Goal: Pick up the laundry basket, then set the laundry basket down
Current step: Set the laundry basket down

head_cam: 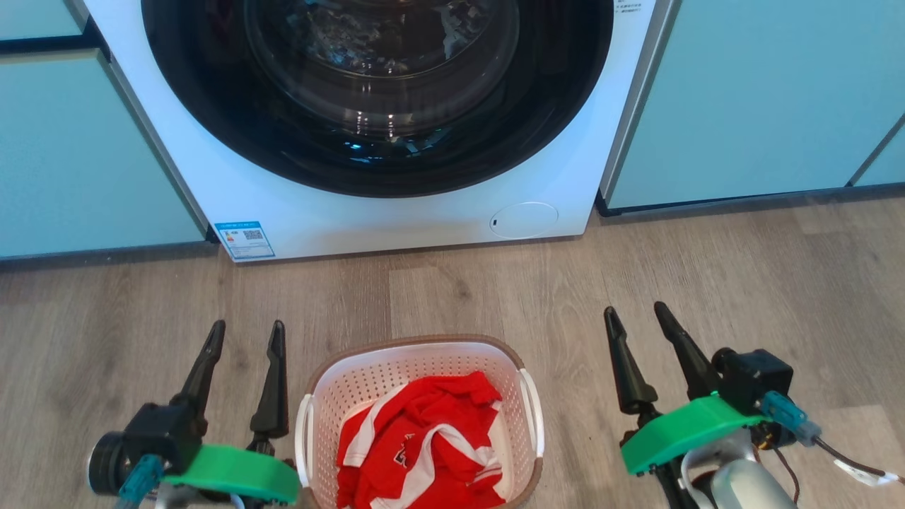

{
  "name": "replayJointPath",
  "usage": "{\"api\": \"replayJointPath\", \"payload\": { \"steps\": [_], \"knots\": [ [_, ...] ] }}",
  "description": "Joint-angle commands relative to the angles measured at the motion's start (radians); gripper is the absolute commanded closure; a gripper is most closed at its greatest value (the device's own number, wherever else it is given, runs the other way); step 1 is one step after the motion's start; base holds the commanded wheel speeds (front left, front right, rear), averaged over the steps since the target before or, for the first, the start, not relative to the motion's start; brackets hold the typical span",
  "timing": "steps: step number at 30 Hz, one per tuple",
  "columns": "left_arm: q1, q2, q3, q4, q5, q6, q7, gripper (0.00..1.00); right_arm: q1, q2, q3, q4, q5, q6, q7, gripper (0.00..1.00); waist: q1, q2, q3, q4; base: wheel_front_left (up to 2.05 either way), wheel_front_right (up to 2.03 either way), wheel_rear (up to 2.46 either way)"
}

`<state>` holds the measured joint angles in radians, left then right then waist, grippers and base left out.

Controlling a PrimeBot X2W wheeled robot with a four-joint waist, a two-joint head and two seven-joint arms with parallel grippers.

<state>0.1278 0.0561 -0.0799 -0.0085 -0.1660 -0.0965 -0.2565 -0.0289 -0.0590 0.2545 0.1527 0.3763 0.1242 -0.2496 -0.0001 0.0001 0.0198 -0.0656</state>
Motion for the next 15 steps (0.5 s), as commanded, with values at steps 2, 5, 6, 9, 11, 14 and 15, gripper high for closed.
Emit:
{"api": "replayJointPath", "payload": {
  "steps": [2, 5, 6, 9, 11, 14, 15],
  "knots": [
    [-0.028, -0.005, 0.036, -0.029, 0.001, 0.000, -0.005, 0.00, -0.022, 0.009, 0.010, -0.037, -0.004, 0.007, -0.012, 0.00, 0.0001, -0.0001, 0.002, 0.000, 0.00, 0.00, 0.00],
    [-0.032, -0.006, 0.036, -0.030, -0.004, -0.001, -0.005, 0.00, -0.024, 0.009, 0.000, -0.041, 0.004, 0.007, -0.012, 0.00, 0.0001, -0.0001, 0.003, 0.001, 0.00, 0.00, 0.00],
    [-0.034, -0.006, 0.037, -0.030, -0.004, -0.001, -0.005, 0.00, -0.024, 0.009, -0.002, -0.041, 0.006, 0.007, -0.012, 0.00, 0.0001, -0.0001, 0.003, 0.001, 0.00, 0.00, 0.00],
    [-0.035, -0.006, 0.037, -0.029, -0.007, -0.003, -0.005, 0.00, -0.025, 0.009, -0.004, -0.042, 0.011, 0.007, -0.012, 0.00, 0.0001, -0.0001, 0.004, 0.001, 0.00, 0.00, 0.00],
    [-0.036, -0.006, 0.037, -0.029, -0.008, -0.004, -0.005, 0.00, -0.026, 0.009, -0.003, -0.044, 0.013, 0.007, -0.012, 0.00, 0.0001, -0.0001, 0.005, 0.001, 0.00, 0.00, 0.00],
    [-0.035, -0.006, 0.035, -0.027, -0.012, -0.006, -0.005, 0.00, -0.026, 0.009, 0.000, -0.046, 0.013, 0.007, -0.012, 0.00, 0.0001, -0.0001, 0.006, 0.001, 0.00, 0.00, 0.00],
    [-0.035, -0.006, 0.035, -0.026, -0.013, -0.006, -0.005, 0.00, -0.026, 0.009, 0.000, -0.046, 0.013, 0.007, -0.012, 0.00, 0.0001, -0.0001, 0.006, 0.001, 0.00, 0.00, 0.00]
  ]
}}
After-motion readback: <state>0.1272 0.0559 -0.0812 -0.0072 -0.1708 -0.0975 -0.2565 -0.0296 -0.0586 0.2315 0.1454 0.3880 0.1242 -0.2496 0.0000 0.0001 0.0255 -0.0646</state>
